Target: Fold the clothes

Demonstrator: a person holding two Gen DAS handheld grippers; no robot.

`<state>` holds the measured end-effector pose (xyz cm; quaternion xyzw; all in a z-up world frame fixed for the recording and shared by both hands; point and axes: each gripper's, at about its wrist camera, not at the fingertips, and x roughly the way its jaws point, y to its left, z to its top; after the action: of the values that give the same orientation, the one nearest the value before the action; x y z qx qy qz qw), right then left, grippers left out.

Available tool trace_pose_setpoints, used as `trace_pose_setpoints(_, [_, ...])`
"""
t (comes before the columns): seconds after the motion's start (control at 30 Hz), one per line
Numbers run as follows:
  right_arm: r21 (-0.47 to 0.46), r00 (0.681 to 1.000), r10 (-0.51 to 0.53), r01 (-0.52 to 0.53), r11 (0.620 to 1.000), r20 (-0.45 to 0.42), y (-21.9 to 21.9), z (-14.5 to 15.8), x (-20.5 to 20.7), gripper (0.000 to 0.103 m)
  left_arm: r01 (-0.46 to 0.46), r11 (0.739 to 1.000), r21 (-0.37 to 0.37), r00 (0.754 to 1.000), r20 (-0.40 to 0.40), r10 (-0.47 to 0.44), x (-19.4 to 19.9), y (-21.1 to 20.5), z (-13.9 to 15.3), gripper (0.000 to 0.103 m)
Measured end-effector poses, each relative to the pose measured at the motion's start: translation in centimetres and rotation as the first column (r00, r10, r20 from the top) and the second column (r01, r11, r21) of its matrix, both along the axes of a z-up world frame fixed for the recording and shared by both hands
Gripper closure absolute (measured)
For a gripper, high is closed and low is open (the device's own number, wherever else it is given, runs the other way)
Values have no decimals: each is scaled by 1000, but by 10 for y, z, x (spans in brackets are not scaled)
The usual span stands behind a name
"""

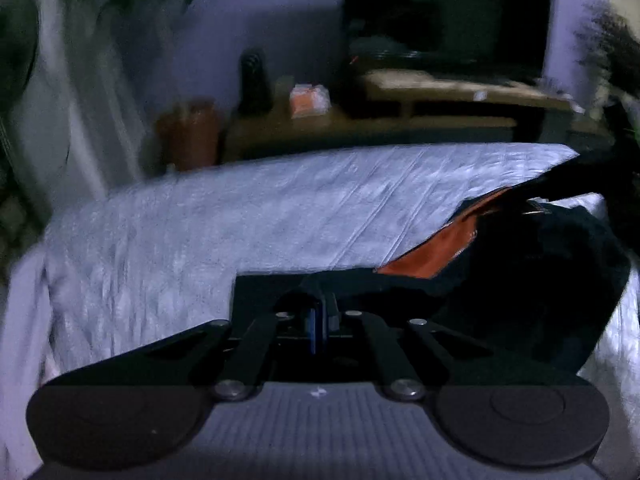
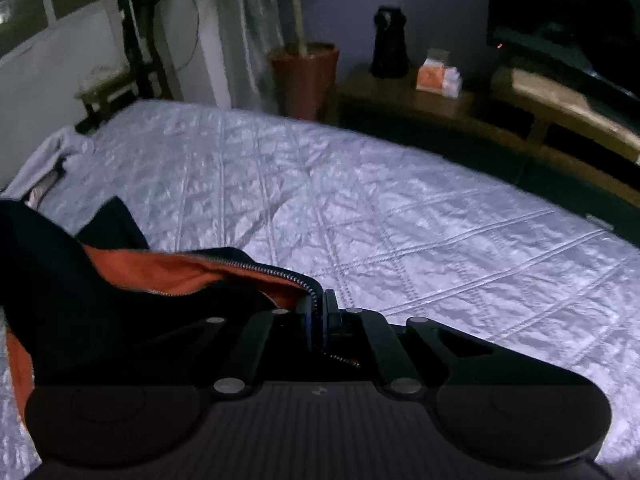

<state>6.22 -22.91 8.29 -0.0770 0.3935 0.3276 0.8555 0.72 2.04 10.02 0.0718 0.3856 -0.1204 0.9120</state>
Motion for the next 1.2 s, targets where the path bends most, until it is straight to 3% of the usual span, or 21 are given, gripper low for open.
trace_pose_setpoints(0.07, [33, 1000, -22, 21, 999, 21, -8, 12, -10, 98, -35, 999, -21, 998, -48, 34, 5, 4, -2, 100])
trace_pose_setpoints(0.2, [45, 994, -50, 46, 998, 100, -24, 43, -30, 97, -86, 995, -53, 994, -68, 83, 10, 10, -2, 100])
trace_pose_setpoints(0.3, [88, 976, -73, 56, 995, 207, -39, 74, -61, 97, -116, 990, -86, 993, -17, 115, 13, 15, 11, 100])
trace_pose_setpoints(0.43, [103, 903, -74, 34, 994, 424, -44, 107, -152, 97, -151, 987, -55, 984, 90, 156, -2, 18, 21, 99])
trace_pose_setpoints(0.5, [121, 889, -62, 7, 993, 454, -39, 102, -205, 94, -234, 971, -43, 970, 55, 236, -5, 28, 10, 98])
trace_pose_setpoints(0.53, [70, 889, -19, -15, 997, 457, -31, 92, -228, 94, -275, 961, -42, 961, 22, 276, -5, 34, 2, 97])
trace_pose_setpoints(0.6, [-73, 924, 147, -129, 989, 353, -11, 57, -262, 94, -356, 934, -25, 934, -48, 354, -6, 49, -17, 93])
trace_pose_setpoints(0.67, [-101, 960, 199, -182, 978, 199, -4, 23, -280, 94, -400, 916, 19, 910, -107, 400, -6, 62, -35, 91])
trace_pose_setpoints(0.73, [-45, 983, 161, -158, 986, 93, -15, 10, -284, 88, -435, 899, 50, 887, -151, 437, -8, 76, -50, 91])
trace_pose_setpoints(0.77, [0, 991, 116, -116, 993, 73, -25, 13, -283, 82, -444, 893, 68, 881, -148, 449, -11, 82, -53, 89])
trace_pose_setpoints(0.83, [87, 999, 26, -28, 996, 32, -48, 18, -278, 57, -461, 880, 115, 871, -135, 473, -14, 91, -57, 86])
trace_pose_setpoints(0.87, [128, 998, -40, 33, 991, 46, -63, 25, -273, 31, -465, 877, 118, 868, -135, 478, -15, 94, -55, 84])
trace_pose_setpoints(0.9, [147, 992, -108, 97, 984, 66, -77, 31, -267, 18, -470, 874, 122, 865, -134, 483, -16, 97, -53, 84])
trace_pose_setpoints(0.97, [157, 969, -233, 218, 963, 86, -104, 39, -250, 22, -496, 857, 139, 858, -77, 508, -18, 97, -43, 84])
trace_pose_setpoints(1.03, [76, 943, -320, 314, 946, 90, -114, 36, -234, 27, -520, 846, 118, 851, -7, 525, -28, 95, -30, 80])
trace_pose_setpoints(1.1, [4, 925, -379, 379, 925, 13, -124, 23, -215, 27, -556, 827, 78, 831, 50, 554, -35, 93, -17, 80])
trace_pose_setpoints(1.13, [9, 902, -425, 427, 904, -72, -132, 13, -208, 27, -550, 833, 62, 835, 63, 547, -37, 91, -14, 80])
trace_pose_setpoints(1.2, [102, 851, -469, 502, 859, -234, -146, -6, -208, 28, -525, 850, 37, 850, 65, 522, -40, 84, -11, 80])
